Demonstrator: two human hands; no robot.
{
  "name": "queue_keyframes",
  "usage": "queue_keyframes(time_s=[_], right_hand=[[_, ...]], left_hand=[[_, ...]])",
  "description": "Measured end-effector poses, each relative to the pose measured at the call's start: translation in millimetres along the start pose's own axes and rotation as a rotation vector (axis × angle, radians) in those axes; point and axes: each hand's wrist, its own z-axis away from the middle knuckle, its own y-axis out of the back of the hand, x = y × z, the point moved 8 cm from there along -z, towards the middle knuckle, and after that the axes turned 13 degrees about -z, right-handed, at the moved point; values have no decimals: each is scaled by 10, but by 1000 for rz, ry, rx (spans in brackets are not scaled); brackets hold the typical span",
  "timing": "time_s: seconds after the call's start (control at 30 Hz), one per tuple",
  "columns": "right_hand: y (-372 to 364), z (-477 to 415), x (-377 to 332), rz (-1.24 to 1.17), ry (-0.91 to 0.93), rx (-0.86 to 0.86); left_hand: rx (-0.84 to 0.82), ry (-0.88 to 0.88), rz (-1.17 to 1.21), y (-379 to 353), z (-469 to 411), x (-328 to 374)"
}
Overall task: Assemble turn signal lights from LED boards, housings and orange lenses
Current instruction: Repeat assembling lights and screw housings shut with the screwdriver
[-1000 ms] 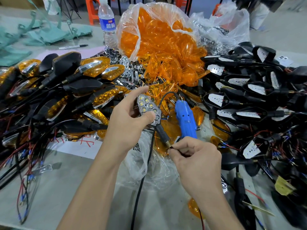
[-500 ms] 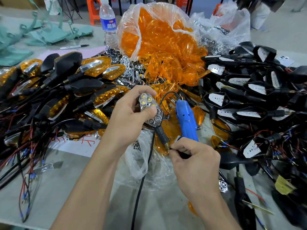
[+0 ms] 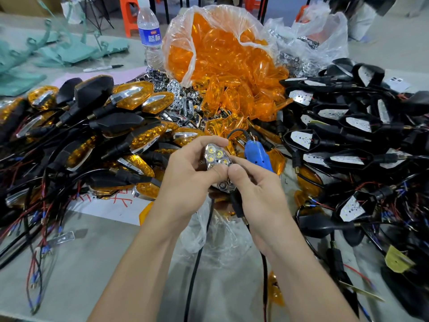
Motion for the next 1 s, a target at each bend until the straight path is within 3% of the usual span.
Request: queue_keyframes(time_s=[0.13, 0.33, 0.63, 0.87, 1.0], right_hand=[[26, -15, -2, -8, 24, 41], [58, -5, 68, -30, 11, 85], [60, 27, 102, -70, 21, 94], [-95, 69, 22, -27, -50, -177], [-89, 99, 26, -90, -33, -192]], left_hand=[[-22, 123, 142, 7, 19, -10], [98, 219, 182, 17, 18, 5], [215, 92, 105, 73, -9, 58], [217, 34, 120, 148, 1, 19], [169, 19, 117, 136, 25, 34]])
